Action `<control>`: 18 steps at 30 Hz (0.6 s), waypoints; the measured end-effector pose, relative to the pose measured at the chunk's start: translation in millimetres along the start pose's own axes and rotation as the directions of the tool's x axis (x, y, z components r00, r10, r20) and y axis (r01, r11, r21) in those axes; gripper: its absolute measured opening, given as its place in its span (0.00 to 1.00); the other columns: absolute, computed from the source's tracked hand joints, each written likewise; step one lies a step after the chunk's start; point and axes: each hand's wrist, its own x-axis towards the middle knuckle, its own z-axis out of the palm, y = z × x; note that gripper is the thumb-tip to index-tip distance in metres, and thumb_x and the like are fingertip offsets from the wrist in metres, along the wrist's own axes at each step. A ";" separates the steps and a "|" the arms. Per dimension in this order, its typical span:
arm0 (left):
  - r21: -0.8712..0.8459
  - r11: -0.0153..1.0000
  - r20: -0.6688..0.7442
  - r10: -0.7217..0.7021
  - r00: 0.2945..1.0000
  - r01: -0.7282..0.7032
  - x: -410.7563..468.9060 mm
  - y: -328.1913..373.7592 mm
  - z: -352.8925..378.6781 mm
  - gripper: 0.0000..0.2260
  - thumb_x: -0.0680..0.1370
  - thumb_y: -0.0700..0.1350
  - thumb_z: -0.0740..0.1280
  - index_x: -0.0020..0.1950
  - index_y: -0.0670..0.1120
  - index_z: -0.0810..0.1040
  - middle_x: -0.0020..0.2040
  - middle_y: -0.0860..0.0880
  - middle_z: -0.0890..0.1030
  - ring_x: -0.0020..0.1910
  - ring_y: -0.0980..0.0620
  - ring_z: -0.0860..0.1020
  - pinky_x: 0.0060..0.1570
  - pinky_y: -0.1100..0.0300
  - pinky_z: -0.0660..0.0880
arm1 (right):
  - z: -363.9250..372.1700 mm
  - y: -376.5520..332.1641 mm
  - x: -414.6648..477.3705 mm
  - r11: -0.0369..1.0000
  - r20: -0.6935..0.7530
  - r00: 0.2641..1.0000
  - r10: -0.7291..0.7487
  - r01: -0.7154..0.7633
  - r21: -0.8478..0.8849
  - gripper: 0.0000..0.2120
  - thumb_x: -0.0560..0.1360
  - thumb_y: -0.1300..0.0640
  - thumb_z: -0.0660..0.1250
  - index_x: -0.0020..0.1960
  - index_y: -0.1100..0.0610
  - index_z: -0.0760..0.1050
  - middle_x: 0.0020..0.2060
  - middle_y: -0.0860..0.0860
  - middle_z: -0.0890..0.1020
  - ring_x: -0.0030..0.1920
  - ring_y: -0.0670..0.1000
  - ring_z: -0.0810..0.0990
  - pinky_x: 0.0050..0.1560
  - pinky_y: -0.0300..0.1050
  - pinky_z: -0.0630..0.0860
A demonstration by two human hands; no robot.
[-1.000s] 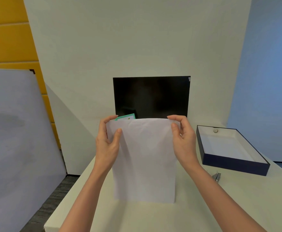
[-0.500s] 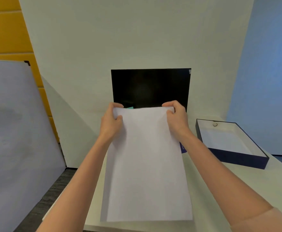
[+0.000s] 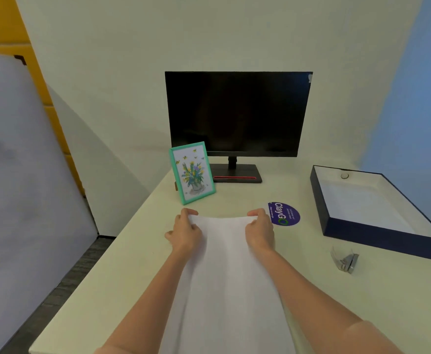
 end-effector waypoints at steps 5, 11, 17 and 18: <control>-0.057 0.998 -0.156 -0.025 0.987 0.017 -10.3 -9.7 22.0 0.10 0.79 0.40 0.52 0.52 0.52 0.69 0.51 0.52 0.71 0.44 0.54 0.66 0.55 0.58 0.56 | 21.4 22.1 -0.4 0.986 -0.123 0.988 -0.090 0.070 -0.152 0.19 0.74 0.70 0.55 0.58 0.53 0.72 0.54 0.53 0.78 0.57 0.55 0.75 0.58 0.50 0.66; -0.048 0.999 -0.190 -0.005 0.982 -0.004 1.0 -18.1 25.0 0.13 0.80 0.38 0.52 0.53 0.50 0.73 0.50 0.52 0.71 0.45 0.54 0.68 0.51 0.60 0.53 | 25.4 24.0 2.9 0.981 -0.144 0.986 -0.082 0.054 -0.186 0.18 0.75 0.68 0.55 0.59 0.52 0.72 0.54 0.52 0.77 0.57 0.54 0.75 0.58 0.50 0.64; -0.057 0.998 -0.172 -0.004 0.985 -0.006 4.7 -17.7 21.8 0.14 0.79 0.36 0.53 0.55 0.49 0.75 0.52 0.50 0.72 0.46 0.54 0.68 0.51 0.60 0.52 | 24.8 20.7 4.6 0.986 -0.144 0.988 -0.046 0.021 -0.168 0.19 0.74 0.68 0.55 0.59 0.51 0.72 0.54 0.52 0.77 0.57 0.54 0.75 0.59 0.50 0.64; -0.060 0.998 -0.169 -0.002 0.986 -0.009 5.7 -17.1 20.8 0.14 0.79 0.36 0.53 0.55 0.48 0.75 0.52 0.49 0.72 0.46 0.54 0.67 0.50 0.60 0.52 | 24.8 19.3 5.5 0.987 -0.142 0.989 -0.041 0.018 -0.161 0.19 0.74 0.68 0.55 0.58 0.51 0.72 0.54 0.52 0.77 0.57 0.54 0.76 0.59 0.50 0.64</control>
